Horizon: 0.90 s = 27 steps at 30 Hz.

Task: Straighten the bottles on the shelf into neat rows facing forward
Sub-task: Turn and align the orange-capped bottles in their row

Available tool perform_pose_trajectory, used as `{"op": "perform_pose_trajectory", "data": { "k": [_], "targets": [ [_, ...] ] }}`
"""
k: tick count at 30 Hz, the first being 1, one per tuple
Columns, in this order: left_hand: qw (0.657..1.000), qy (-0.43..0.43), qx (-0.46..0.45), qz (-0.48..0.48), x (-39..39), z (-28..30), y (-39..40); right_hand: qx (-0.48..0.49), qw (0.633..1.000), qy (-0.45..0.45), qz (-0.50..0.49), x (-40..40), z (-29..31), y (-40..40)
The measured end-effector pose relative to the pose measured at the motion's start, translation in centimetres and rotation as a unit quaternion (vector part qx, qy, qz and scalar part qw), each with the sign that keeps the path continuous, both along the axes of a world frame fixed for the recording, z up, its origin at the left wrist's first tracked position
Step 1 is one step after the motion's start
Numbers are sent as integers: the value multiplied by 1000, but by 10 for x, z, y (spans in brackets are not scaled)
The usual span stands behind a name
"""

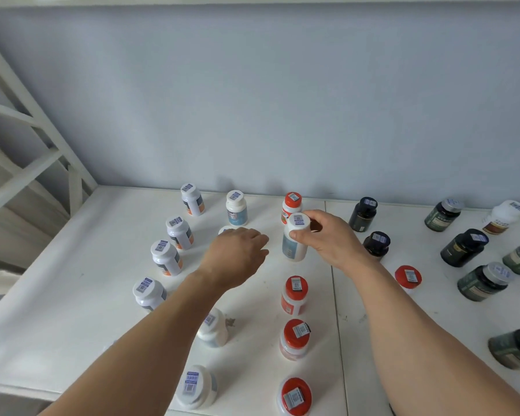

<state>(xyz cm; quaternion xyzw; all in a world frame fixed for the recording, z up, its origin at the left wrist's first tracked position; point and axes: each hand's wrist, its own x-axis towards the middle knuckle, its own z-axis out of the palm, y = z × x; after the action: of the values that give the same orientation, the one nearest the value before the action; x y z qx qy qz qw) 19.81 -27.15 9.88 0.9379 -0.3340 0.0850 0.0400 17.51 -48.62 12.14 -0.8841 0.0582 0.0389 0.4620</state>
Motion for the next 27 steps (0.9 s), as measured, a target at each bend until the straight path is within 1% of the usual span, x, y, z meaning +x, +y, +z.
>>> {"op": "perform_pose_trajectory", "data": {
  "k": [5,10,14,20,24,27],
  "targets": [
    [998,-58,-12,-5,-5,-1,25,-11,1000,6,9,-13,5,25],
    [996,-80,-37,-4,-8,1,56,-14,1000,-1,0,-23,13,56],
    [995,-82,-45,-20,-16,7,84,-19,1000,1,-24,-33,15,88],
    [994,-85,-49,-38,-24,7,130,2,999,1,-53,-48,9,139],
    [994,-83,-63,-46,-24,4,145,0,998,8,-63,-48,3,160],
    [993,-77,-74,-55,-23,-1,149,-6,997,30,-67,-47,-8,168]
  ]
}}
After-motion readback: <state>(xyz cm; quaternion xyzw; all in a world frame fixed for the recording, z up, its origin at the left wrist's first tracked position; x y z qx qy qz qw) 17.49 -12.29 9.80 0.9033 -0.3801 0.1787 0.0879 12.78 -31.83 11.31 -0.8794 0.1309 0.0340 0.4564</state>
